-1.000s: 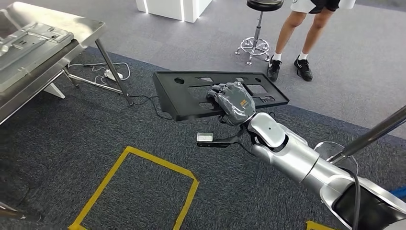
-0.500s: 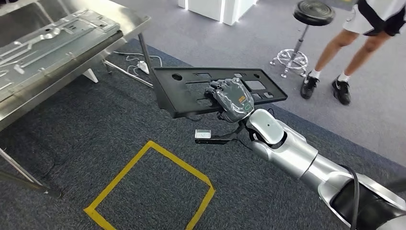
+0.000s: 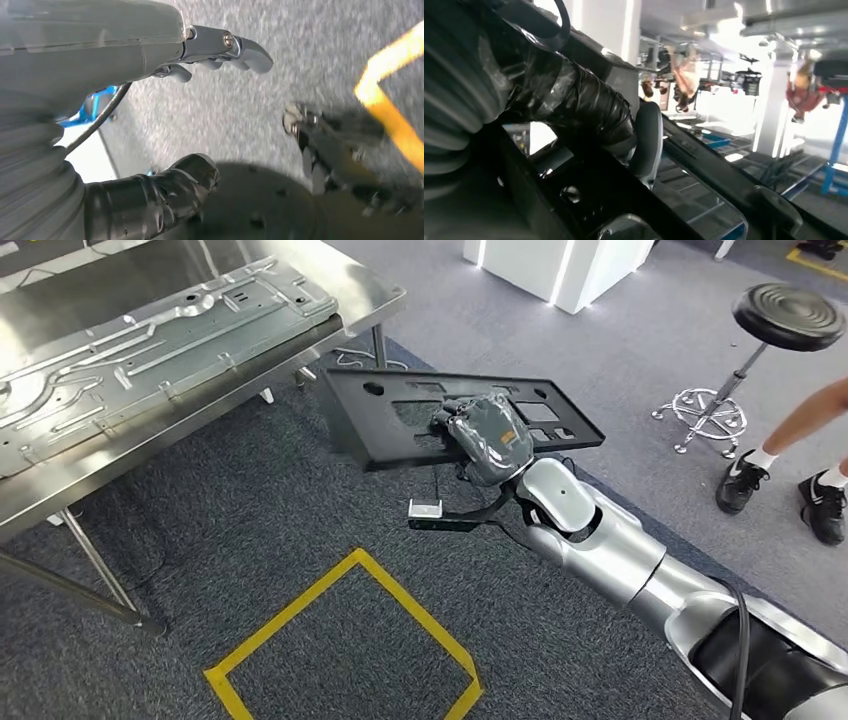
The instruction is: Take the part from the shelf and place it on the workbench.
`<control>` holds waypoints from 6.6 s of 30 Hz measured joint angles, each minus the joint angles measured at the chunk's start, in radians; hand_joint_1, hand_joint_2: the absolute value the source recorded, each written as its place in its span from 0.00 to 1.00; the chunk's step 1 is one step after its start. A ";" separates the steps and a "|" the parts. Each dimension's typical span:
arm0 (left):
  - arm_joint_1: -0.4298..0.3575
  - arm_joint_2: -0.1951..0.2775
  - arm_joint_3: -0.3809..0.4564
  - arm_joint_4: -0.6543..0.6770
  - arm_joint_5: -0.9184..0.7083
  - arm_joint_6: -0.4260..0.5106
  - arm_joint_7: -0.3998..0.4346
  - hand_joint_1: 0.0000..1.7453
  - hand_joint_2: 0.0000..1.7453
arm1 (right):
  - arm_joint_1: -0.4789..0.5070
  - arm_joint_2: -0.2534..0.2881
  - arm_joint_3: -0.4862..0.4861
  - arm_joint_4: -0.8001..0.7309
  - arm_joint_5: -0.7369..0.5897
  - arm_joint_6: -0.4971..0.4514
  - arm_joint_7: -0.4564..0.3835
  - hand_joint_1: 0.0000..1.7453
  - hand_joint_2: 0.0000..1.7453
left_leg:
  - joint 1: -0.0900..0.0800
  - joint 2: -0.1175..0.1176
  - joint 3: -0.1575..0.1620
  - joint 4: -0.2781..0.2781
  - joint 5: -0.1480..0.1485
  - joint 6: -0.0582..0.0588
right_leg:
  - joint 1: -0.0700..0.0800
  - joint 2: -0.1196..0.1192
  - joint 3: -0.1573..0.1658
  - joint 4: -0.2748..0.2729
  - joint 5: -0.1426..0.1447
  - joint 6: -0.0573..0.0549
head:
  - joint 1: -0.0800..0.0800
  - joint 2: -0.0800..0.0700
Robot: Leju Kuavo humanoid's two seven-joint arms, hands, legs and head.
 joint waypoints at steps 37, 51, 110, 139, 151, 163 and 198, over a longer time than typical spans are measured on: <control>-0.013 0.005 0.016 0.000 -0.011 -0.015 -0.004 0.00 1.00 | -0.341 0.134 0.149 0.153 0.024 0.208 0.090 1.00 1.00 | 0.029 0.085 -0.203 0.129 -0.035 -0.056 | -0.013 -0.030 0.045 -0.001 -0.026 -0.006 | -0.001 0.000; -0.014 0.003 0.013 0.000 -0.051 -0.031 0.017 0.00 1.00 | -0.357 0.285 0.257 0.339 0.060 0.172 0.103 1.00 1.00 | 0.028 0.083 -0.124 -0.100 0.098 -0.034 | -0.012 -0.046 0.090 -0.015 -0.055 -0.012 | 0.000 0.000; -0.009 -0.001 0.018 0.002 -0.043 -0.026 0.011 0.00 1.00 | -0.329 0.338 0.343 0.446 0.055 0.181 0.085 1.00 1.00 | 0.021 0.079 -0.152 0.150 -0.057 -0.051 | 0.018 -0.013 0.070 -0.028 -0.022 -0.045 | -0.001 0.000; -0.012 0.006 0.042 0.002 -0.036 -0.051 0.013 0.00 0.75 | -0.260 0.349 0.346 0.562 0.032 0.126 0.078 0.00 0.00 | 0.017 0.081 -0.130 -0.094 0.099 -0.004 | -0.001 -0.015 0.074 0.011 -0.071 0.012 | 0.001 0.000; -0.013 0.005 0.047 0.002 -0.039 -0.053 0.037 0.00 0.00 | -0.223 0.372 0.310 0.736 0.021 0.083 0.065 0.00 0.00 | 0.020 0.083 -0.118 -0.103 0.093 -0.029 | 0.003 -0.012 0.081 0.011 -0.080 -0.002 | 0.001 0.000; -0.013 0.005 0.057 0.002 -0.039 -0.050 0.043 0.00 0.00 | -0.223 0.381 0.288 0.769 0.032 0.080 0.061 0.00 0.00 | 0.019 0.083 -0.118 -0.102 0.092 -0.030 | 0.003 -0.012 0.085 0.007 -0.080 -0.002 | 0.001 0.000; -0.019 0.010 0.116 0.000 -0.018 -0.047 0.034 0.00 0.00 | -0.262 0.340 0.343 0.187 -0.047 0.173 0.068 0.00 0.00 | 0.008 0.091 -0.010 -0.094 -0.008 -0.010 | -0.001 -0.014 -0.004 0.031 0.006 -0.002 | 0.001 0.000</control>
